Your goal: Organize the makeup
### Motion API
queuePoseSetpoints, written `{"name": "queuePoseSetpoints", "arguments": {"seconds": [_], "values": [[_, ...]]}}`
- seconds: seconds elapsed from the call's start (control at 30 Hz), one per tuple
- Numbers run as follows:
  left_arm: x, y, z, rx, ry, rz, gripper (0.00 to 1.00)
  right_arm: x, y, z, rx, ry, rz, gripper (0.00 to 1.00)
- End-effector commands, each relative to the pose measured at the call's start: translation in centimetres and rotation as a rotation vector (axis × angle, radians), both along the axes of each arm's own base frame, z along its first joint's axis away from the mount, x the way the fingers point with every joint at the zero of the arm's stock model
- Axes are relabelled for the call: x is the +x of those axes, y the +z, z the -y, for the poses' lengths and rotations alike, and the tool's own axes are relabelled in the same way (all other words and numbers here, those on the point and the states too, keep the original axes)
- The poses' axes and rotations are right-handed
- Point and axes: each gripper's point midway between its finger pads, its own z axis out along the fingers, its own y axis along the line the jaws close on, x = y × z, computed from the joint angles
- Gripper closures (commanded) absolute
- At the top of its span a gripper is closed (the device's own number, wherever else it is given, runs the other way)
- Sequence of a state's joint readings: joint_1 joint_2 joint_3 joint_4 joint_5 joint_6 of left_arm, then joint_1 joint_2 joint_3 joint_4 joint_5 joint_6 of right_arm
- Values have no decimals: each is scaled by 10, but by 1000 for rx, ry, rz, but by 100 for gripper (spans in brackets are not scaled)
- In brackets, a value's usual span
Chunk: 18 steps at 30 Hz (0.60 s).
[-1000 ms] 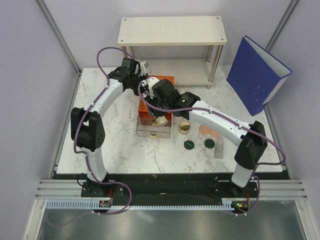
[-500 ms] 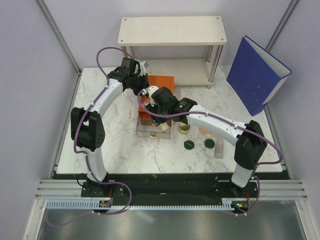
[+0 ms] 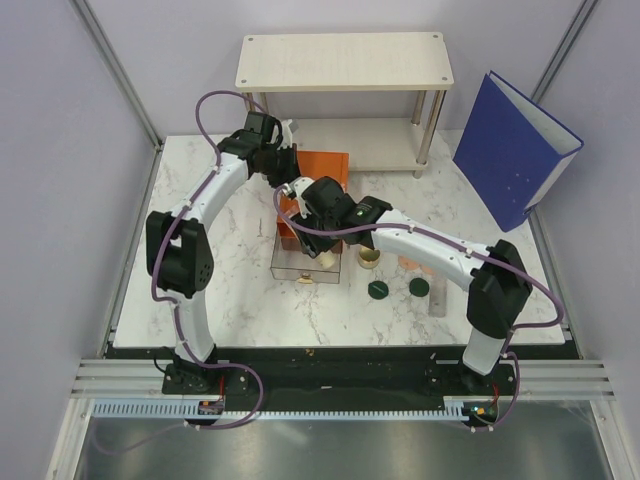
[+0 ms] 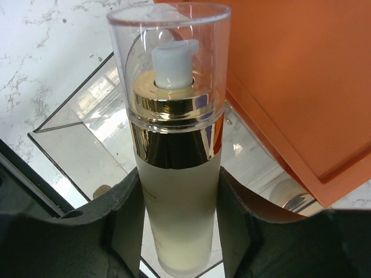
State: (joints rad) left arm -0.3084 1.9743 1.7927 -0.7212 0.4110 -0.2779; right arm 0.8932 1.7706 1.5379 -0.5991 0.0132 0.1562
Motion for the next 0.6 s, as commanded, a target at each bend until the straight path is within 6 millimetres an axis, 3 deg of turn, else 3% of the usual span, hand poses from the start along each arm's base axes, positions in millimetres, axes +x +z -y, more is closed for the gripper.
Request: {"name": "queuePoseSetpoints", "arguments": {"seconds": [0.0, 0.47, 0.57], "values": [[2, -26, -17, 94, 14, -47, 98, -6, 15, -16, 60, 29, -18, 100], [4, -33, -17, 101, 22, -60, 98, -11, -4, -19, 20, 56, -84, 100], [5, -33, -17, 102, 21, -61, 98, -11, -8, -18, 6, 53, -91, 93]]}}
